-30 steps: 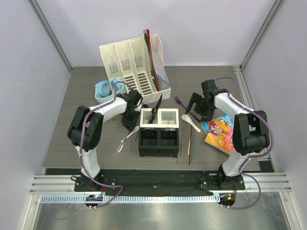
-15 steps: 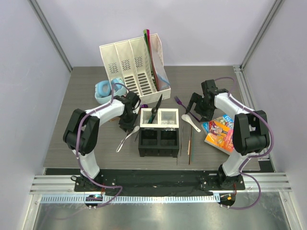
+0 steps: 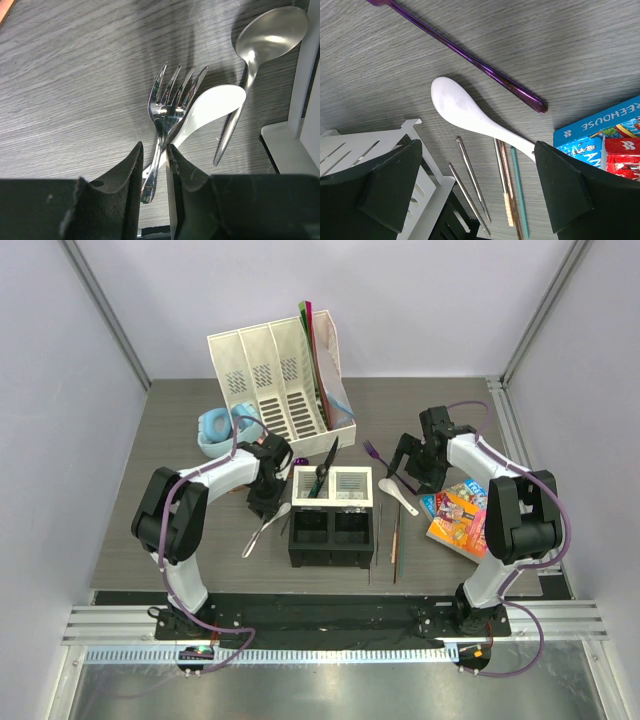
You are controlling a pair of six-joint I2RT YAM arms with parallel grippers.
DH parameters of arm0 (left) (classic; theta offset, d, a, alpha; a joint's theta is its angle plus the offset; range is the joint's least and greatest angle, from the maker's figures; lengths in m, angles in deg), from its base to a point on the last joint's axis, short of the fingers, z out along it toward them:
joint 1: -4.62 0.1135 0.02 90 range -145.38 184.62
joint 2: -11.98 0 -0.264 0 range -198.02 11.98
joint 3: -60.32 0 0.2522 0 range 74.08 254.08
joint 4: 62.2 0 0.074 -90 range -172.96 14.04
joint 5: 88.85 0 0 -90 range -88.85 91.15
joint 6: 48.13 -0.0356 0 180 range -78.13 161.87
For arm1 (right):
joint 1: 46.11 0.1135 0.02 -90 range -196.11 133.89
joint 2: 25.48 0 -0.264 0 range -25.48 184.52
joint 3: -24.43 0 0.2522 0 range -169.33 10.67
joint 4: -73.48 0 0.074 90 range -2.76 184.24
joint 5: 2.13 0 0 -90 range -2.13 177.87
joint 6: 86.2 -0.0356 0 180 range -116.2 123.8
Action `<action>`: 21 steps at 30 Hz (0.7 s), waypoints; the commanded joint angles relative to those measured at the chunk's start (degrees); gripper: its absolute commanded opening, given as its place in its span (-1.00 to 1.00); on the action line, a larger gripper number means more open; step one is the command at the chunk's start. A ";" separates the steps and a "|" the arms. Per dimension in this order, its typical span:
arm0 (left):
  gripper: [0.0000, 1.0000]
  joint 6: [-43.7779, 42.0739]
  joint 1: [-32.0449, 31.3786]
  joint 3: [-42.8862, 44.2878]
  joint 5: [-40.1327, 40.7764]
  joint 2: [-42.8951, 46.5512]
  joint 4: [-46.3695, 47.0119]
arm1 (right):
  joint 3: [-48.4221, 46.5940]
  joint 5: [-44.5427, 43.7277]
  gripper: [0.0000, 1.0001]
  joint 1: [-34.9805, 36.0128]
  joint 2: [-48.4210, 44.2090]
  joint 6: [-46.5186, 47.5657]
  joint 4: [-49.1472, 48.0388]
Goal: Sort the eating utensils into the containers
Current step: Pick up the fork at the center of the board.
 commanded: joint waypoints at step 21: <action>-0.60 0.28 -0.09 -0.31 -1.19 -3.99 1.66 | -1.01 0.12 0.99 0.22 -0.79 0.23 -0.47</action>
